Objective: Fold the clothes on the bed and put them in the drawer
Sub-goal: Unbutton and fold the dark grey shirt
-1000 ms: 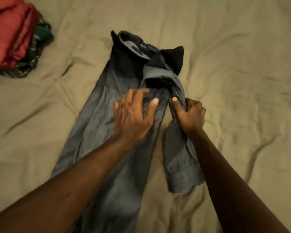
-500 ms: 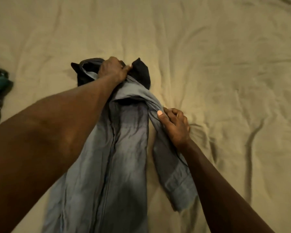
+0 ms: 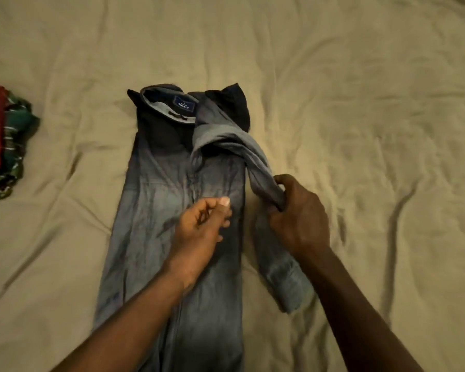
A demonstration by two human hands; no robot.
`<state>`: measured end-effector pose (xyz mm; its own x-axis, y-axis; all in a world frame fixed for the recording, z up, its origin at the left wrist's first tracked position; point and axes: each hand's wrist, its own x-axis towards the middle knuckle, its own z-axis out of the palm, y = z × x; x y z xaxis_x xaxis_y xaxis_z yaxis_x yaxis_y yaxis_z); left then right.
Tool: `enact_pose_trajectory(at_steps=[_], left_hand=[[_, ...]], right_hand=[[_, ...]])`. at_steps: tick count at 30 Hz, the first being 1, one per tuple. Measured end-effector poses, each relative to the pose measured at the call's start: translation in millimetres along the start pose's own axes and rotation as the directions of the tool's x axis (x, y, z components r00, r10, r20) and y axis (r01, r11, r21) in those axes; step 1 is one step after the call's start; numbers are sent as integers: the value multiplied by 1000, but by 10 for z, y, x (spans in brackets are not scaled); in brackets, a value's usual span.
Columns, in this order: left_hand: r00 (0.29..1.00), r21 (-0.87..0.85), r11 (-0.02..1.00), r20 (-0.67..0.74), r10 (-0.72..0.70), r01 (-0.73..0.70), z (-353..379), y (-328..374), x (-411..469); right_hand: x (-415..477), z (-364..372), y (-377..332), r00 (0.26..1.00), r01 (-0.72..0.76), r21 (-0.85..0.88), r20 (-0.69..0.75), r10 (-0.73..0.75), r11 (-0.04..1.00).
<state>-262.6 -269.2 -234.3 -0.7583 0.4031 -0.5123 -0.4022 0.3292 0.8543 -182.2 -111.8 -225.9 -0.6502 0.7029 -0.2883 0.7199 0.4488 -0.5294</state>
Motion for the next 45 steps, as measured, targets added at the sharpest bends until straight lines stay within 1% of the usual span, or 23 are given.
enact_pose_trajectory(at_steps=[1,3,4,6,8,9,11,13,16,18,19,21,23,25,27,28,29,32,34,36,39,42,45], left_hand=[[980,-156,969,87,-181,193,-30,52,-42],[905,-314,858,267,-331,407,-150,170,-136],[882,-349,822,320,-347,450,-238,183,-196],[867,-346,803,305,-393,486,-408,121,-268],[875,-428,763,226,-429,485,-620,-38,-259],[884,-460,758,169,-437,462,-719,-133,-253],[893,-317,840,62,-446,441,-860,-298,-260],[898,-54,897,3,-439,439,-917,-420,-316],[885,5,887,50,-462,462,-940,-557,-459],[903,-42,903,39,-427,428,-938,-595,-521],[908,-95,904,14,-418,417,-940,-611,-545],[908,-212,891,-34,-416,401,-928,-619,-563],[916,-257,899,-101,-389,353,-901,-601,-542],[919,-249,922,-188,-347,298,-923,-559,-527],[918,-181,941,-234,-322,284,-994,-505,-511],[921,-133,948,-232,-313,289,-1035,-492,-510],[930,-49,956,-225,-292,289,-1082,-506,-508],[964,466,858,-242,-110,215,-1121,-595,-510],[973,560,814,-230,-31,158,-1097,-704,-489],[975,471,872,-221,-28,132,-1036,-765,-492],[944,225,968,-328,-32,111,-982,-682,-361],[928,-52,998,-368,-62,46,-1035,-427,59],[950,208,978,-311,37,30,-1062,-115,539]], right_hand=[[-185,38,-148,997,82,48,4,-82,995],[-543,160,-431,935,225,207,228,-271,952],[-707,225,-550,860,221,322,381,-340,921],[-893,311,-649,759,-24,537,559,-334,843],[-907,332,-614,883,-126,643,420,-210,755],[-883,349,-545,953,-61,603,272,-133,795],[-799,432,-348,995,16,352,85,-49,936],[-716,535,-147,985,24,115,168,-43,993],[-829,671,-7,878,298,-162,434,-203,941],[-897,707,70,825,459,-218,465,-322,861],[-942,714,71,834,442,-188,446,-324,877],[-1081,772,42,893,354,-83,325,-310,932],[-1353,802,-74,877,465,-97,186,-443,880],[-1644,760,-251,705,632,13,404,-582,775],[-1787,595,-436,405,440,239,808,-429,865],[-1791,560,-471,306,281,320,864,-401,905],[-1772,562,-474,326,159,374,853,-407,913],[-1453,740,-375,789,-126,518,569,-231,846],[-1030,871,-362,957,-154,595,288,-30,789],[-501,931,-483,974,-208,737,213,71,643],[189,911,-820,946,-323,813,284,155,484],[557,925,-1055,926,-357,707,356,128,611],[721,945,-1156,907,-387,667,399,133,636]])
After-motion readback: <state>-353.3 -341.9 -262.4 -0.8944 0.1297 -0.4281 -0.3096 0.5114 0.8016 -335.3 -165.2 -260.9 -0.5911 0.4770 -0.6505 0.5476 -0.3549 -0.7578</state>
